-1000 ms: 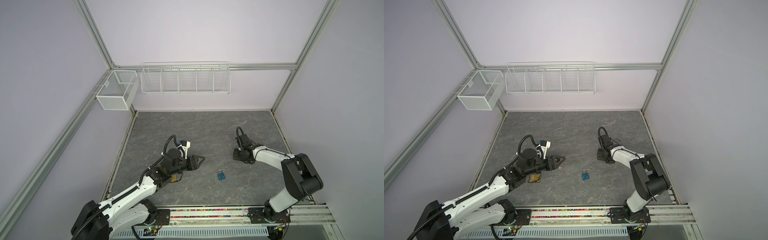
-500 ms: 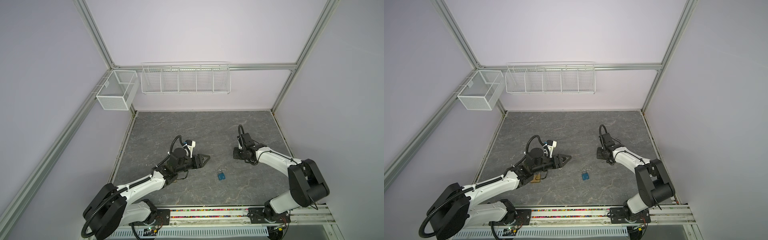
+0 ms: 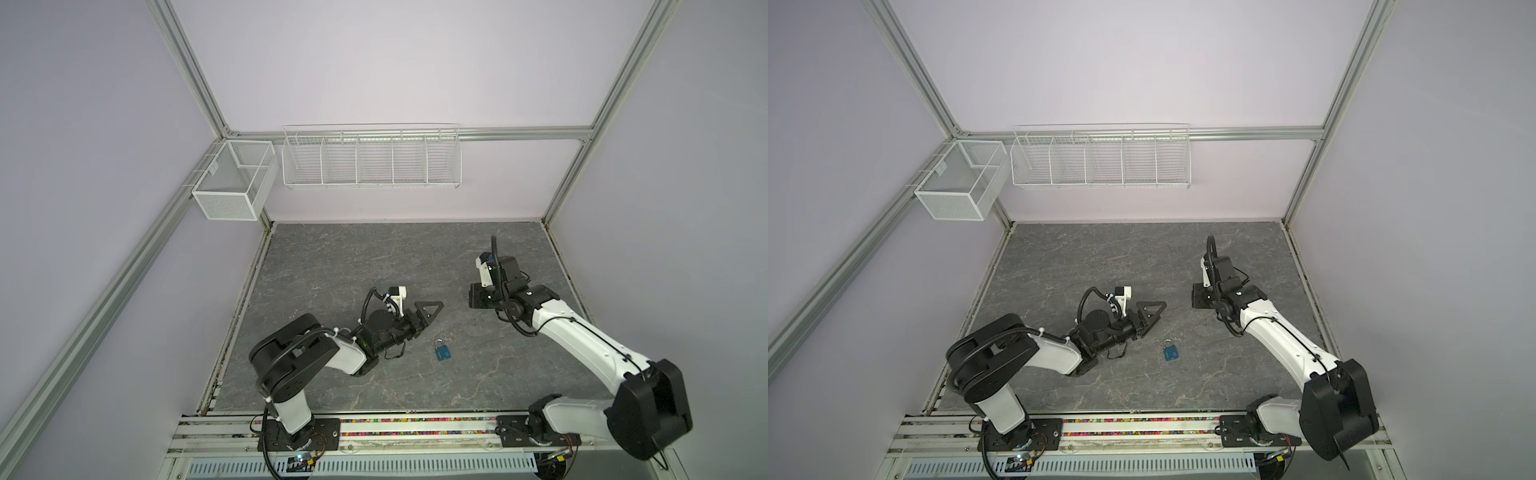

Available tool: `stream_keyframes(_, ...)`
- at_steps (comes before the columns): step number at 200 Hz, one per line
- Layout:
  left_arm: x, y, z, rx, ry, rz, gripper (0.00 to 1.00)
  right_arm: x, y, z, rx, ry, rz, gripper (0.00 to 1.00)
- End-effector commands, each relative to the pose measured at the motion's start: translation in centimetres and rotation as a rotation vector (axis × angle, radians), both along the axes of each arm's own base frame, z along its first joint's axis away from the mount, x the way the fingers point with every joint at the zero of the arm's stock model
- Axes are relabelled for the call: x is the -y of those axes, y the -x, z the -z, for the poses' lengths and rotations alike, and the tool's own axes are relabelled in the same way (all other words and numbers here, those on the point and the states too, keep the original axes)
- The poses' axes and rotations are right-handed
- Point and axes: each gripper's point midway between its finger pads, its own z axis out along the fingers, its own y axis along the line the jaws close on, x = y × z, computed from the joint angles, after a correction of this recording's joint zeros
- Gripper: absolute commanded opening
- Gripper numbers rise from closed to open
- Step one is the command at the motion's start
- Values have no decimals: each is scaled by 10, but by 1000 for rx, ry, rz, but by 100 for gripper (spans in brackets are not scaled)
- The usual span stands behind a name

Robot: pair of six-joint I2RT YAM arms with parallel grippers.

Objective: Unlock with the key
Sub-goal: 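Carry the key toward the left gripper while the left gripper approaches it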

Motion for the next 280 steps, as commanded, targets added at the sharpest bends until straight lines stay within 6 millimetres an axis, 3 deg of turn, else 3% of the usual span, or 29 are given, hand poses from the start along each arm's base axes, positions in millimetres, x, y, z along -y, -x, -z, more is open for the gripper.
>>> stream_keyframes(1, 14, -1, -53, -38, 257, -43, 99, -5, 14, -21, 23, -14, -47, 7)
stream_keyframes(22, 21, -3, -47, -147, 310, -81, 99, -5, 20, -33, 54, -23, -52, 7)
stream_keyframes(59, 35, -2, -58, -261, 415, -94, 99, -10, 25, -41, 74, -43, -70, 7)
stream_keyframes(124, 77, 8, -63, -436, 519, 18, 99, -23, 26, -53, 120, -71, -90, 7)
stream_keyframes(280, 71, -6, -74, -468, 595, -58, 60, -21, 46, -52, 149, -97, -115, 7)
